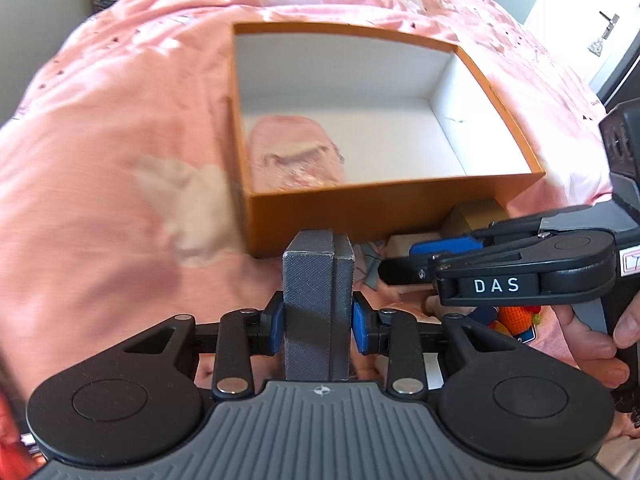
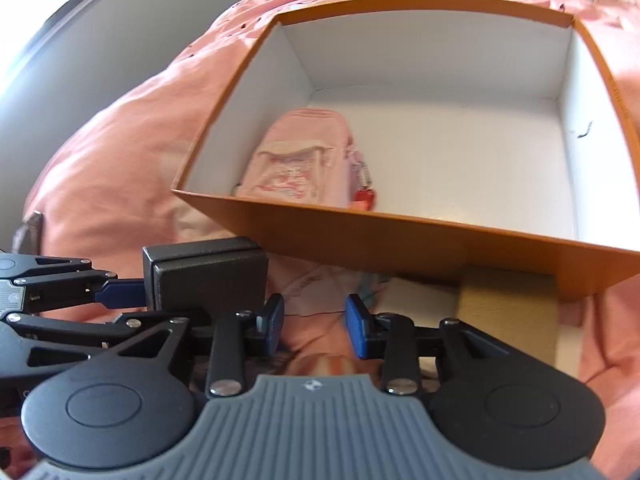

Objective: Organize objects
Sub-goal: 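Grasp the picture trading card with the right tool while the left tool holds the grey case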

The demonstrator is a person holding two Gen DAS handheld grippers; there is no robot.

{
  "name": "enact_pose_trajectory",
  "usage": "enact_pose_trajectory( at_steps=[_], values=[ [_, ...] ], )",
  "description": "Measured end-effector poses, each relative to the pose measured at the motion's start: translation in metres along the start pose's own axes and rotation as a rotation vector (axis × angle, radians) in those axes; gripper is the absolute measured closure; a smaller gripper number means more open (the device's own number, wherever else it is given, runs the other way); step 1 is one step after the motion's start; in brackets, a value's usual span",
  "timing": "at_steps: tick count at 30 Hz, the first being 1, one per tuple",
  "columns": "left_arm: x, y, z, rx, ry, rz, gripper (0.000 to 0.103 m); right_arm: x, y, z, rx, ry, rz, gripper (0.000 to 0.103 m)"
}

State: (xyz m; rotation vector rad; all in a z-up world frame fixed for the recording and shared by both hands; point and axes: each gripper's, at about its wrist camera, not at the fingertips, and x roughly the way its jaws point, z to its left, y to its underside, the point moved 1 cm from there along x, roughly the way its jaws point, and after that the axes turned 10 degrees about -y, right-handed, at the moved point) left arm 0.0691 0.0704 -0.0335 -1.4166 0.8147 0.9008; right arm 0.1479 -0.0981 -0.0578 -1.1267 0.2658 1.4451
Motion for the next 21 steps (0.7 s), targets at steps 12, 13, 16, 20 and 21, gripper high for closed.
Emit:
enact_pose_trajectory(
  at_steps=[12, 13, 16, 20, 21],
  values=[
    [-0.01, 0.003, 0.041, -0.092, -0.059, -0.002, 0.066, 0.044, -0.008, 0.019, 0.289, -0.162, 0.217, 0.048],
    [-0.009, 0.003, 0.042, -0.098, -0.059, 0.001, 0.066, 0.05, -0.008, 0.02, 0.312, -0.16, 0.239, 0.047],
    [-0.008, 0.007, 0.048, -0.109, -0.057, 0.001, 0.066, 0.065, -0.001, 0.018, 0.373, -0.139, 0.311, 0.045],
    [-0.007, 0.008, 0.049, -0.109, -0.049, -0.005, 0.066, 0.078, 0.009, 0.011, 0.425, -0.082, 0.343, 0.045],
    [-0.006, 0.009, 0.049, -0.108, -0.045, -0.007, 0.066, 0.079, 0.008, 0.011, 0.43, -0.077, 0.349, 0.045]
  ],
)
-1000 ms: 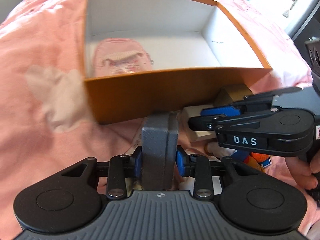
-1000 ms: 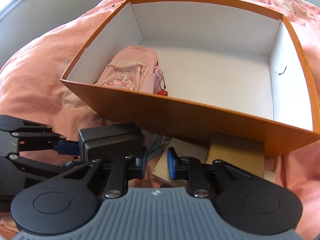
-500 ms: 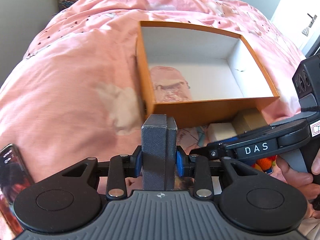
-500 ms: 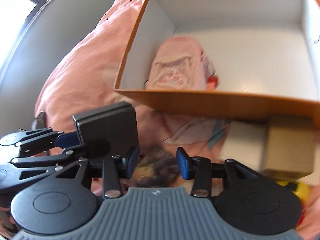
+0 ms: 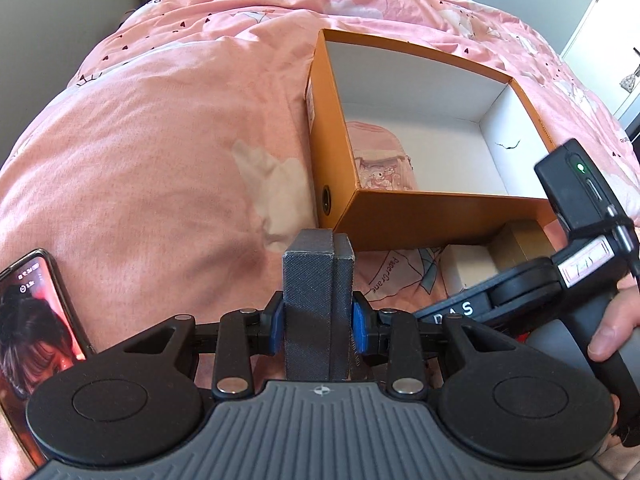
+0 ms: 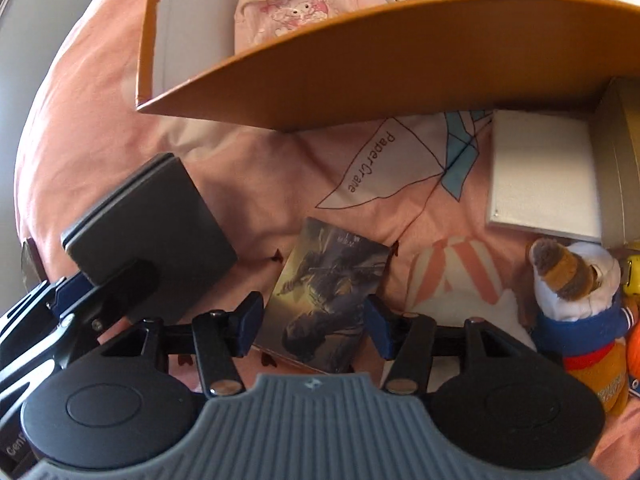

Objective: Organize objects
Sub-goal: 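Grasp the picture trading card with the right tool while the left tool holds the grey case, then lower the grey case into the box with the left tool while the right tool carries the card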

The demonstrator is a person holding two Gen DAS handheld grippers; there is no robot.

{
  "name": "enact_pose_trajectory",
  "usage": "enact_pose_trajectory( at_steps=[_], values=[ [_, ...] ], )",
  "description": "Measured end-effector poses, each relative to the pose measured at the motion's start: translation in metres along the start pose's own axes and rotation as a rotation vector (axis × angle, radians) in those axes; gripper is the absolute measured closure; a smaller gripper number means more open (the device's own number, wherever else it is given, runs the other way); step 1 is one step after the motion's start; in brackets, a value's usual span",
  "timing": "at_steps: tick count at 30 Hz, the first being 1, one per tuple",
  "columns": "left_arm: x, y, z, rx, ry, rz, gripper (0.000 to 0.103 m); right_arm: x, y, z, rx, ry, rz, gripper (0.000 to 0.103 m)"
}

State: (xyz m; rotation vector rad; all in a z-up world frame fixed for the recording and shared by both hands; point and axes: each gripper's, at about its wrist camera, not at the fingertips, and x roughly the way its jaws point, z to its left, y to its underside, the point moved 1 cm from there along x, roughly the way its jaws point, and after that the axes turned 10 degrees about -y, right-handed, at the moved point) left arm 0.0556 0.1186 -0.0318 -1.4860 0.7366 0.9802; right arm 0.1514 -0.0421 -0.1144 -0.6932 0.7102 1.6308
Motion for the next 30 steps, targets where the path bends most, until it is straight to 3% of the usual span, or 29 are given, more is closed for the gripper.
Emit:
enact_pose_trajectory(
  at_steps=[5, 10, 14, 19, 24, 30],
  values=[
    [0.002, 0.001, 0.001, -0.004, 0.003, 0.0, 0.066, 0.01, -0.009, 0.0, 0.041, 0.007, 0.017, 0.033],
    [0.003, 0.0, 0.002, -0.011, 0.001, 0.007, 0.066, 0.019, -0.013, 0.002, 0.047, 0.033, 0.031, 0.028],
    [0.002, 0.0, 0.0, -0.004, -0.005, 0.001, 0.066, 0.029, -0.014, 0.011, 0.015, 0.086, 0.176, 0.03],
    [0.0, -0.002, 0.003, -0.011, -0.013, -0.01, 0.066, 0.044, -0.023, 0.01, 0.039, 0.135, 0.209, 0.032],
    [0.001, -0.002, 0.004, -0.017, -0.01, -0.006, 0.066, 0.041, -0.024, 0.001, 0.097, 0.085, 0.195, 0.038],
    [-0.003, -0.003, 0.003, -0.024, 0.005, -0.013, 0.066, 0.02, -0.01, -0.001, 0.044, -0.02, 0.127, 0.039]
  ],
)
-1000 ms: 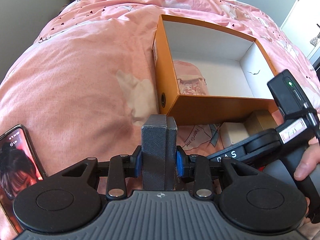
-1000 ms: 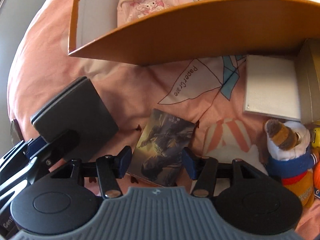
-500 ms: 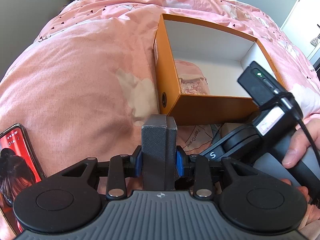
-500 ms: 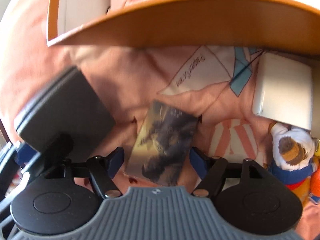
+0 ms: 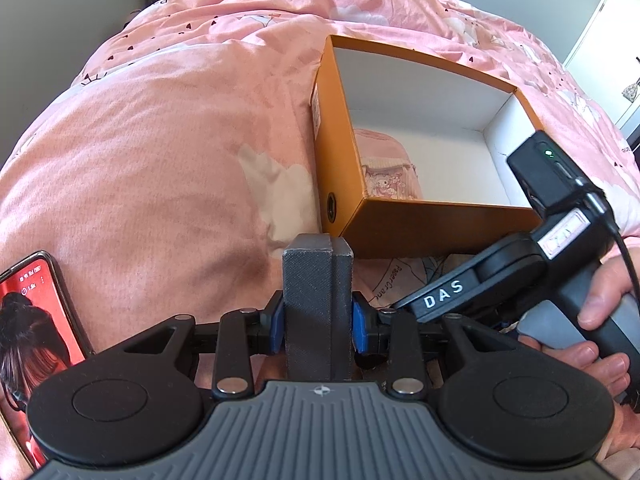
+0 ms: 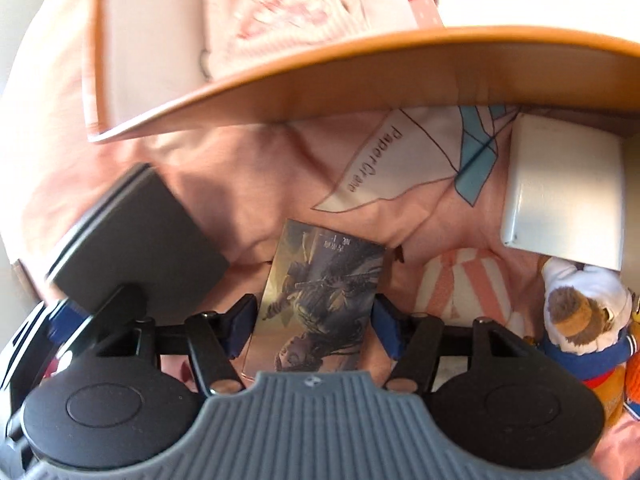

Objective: Organize objects
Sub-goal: 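Lower the grey case into the box with the left tool while the right tool carries the card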

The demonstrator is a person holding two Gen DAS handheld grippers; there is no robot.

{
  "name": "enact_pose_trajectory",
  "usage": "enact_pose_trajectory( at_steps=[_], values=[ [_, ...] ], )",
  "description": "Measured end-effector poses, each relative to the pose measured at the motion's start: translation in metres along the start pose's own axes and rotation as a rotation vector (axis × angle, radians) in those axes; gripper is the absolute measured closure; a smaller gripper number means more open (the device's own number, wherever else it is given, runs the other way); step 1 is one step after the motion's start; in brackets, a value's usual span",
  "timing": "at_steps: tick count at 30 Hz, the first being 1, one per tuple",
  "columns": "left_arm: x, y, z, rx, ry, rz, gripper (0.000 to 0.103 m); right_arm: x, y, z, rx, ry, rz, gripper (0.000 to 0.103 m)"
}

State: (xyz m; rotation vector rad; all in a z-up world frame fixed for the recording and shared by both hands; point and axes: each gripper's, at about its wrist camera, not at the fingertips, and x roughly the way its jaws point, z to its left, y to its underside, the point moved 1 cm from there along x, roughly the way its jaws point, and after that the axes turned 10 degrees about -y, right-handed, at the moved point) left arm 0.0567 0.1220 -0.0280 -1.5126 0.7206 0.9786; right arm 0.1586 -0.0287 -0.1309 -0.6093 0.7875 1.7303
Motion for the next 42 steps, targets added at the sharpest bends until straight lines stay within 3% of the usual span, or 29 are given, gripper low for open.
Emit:
enact_pose_trajectory(
  at_steps=[5, 10, 17, 21, 26, 33, 42],
  values=[
    [-0.021, -0.008, 0.003, -0.011, 0.05, -0.032, 0.066, -0.029, 0.02, 0.003, -0.063, -0.082, -0.1, 0.039],
    [-0.051, -0.025, -0.002, 0.016, 0.098, -0.102, 0.066, -0.084, 0.035, 0.016, -0.194, -0.095, -0.23, 0.039],
    [-0.059, -0.089, -0.021, 0.079, 0.17, -0.17, 0.066, -0.175, 0.022, 0.044, -0.317, -0.14, -0.403, 0.039],
    [-0.033, -0.142, -0.037, 0.084, 0.234, -0.146, 0.066, -0.202, 0.01, 0.035, -0.316, -0.089, -0.55, 0.039],
    [0.03, -0.181, -0.079, 0.18, 0.233, -0.094, 0.066, -0.223, -0.014, 0.014, -0.267, -0.04, -0.649, 0.039],
    [0.119, -0.193, -0.099, 0.196, 0.175, 0.056, 0.066, -0.216, -0.053, -0.023, -0.221, 0.022, -0.678, 0.039],
    [0.149, -0.196, -0.098, 0.232, 0.171, 0.134, 0.065, -0.204, -0.088, -0.043, -0.196, 0.053, -0.635, 0.039]
  ],
)
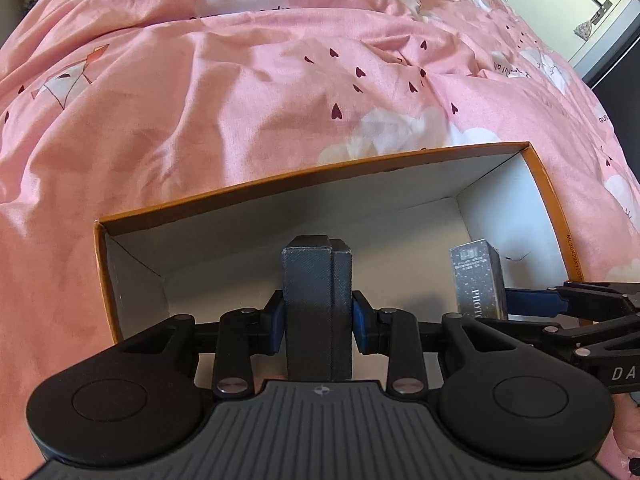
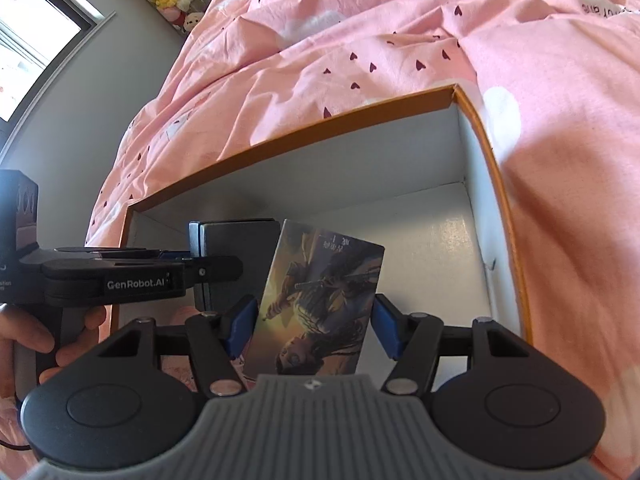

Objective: Organize objects
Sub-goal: 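Lower the grey case into the box with the left tool while the right tool carries the card, then lower the card into the box beside the grey case with the right tool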

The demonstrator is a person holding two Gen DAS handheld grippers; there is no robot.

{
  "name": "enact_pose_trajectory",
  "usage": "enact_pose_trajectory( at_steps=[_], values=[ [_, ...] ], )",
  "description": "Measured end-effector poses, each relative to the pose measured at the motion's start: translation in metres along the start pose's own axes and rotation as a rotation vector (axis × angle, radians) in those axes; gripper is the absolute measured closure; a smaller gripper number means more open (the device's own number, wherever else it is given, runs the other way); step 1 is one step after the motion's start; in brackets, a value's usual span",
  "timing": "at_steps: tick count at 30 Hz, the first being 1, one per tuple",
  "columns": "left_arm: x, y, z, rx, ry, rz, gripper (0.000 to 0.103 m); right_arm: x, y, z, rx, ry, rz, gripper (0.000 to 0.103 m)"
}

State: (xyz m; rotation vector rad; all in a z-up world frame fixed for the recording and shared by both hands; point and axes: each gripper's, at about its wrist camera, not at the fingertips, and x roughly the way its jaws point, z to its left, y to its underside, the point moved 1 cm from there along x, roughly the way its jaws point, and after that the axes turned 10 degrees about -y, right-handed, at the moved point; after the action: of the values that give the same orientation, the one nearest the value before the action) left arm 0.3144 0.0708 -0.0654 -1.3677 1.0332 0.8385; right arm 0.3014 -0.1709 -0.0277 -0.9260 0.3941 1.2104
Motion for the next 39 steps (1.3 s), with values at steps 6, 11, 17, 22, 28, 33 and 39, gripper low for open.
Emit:
enact_pose_trajectory(
  at_steps=[6, 11, 17, 22, 28, 33, 39],
  values=[
    [-0.007, -0.003, 0.001, 0.033, -0.071, 0.011, 0.056, 0.009, -0.004, 0.0, -0.007, -0.005, 0.01, 0.039],
    [-0.014, 0.0, -0.012, 0.124, -0.197, -0.013, 0.054, 0.016, -0.008, 0.001, -0.015, -0.006, 0.013, 0.039],
    [-0.015, 0.006, -0.013, 0.172, -0.3, 0.004, 0.058, 0.025, -0.011, 0.003, -0.026, -0.009, 0.025, 0.039],
    [-0.033, 0.007, -0.006, 0.131, -0.261, -0.043, 0.058, 0.034, -0.016, 0.007, -0.023, -0.019, 0.036, 0.039],
    [-0.063, 0.009, 0.004, 0.07, -0.236, -0.125, 0.058, 0.067, -0.025, 0.027, -0.134, 0.061, 0.065, 0.039],
    [-0.086, 0.012, 0.022, -0.042, -0.192, -0.173, 0.058, 0.093, -0.029, 0.04, -0.17, 0.112, 0.091, 0.039],
    [-0.093, 0.021, 0.042, -0.109, -0.193, -0.194, 0.058, 0.116, -0.029, 0.049, -0.19, 0.125, 0.129, 0.039]
  ],
)
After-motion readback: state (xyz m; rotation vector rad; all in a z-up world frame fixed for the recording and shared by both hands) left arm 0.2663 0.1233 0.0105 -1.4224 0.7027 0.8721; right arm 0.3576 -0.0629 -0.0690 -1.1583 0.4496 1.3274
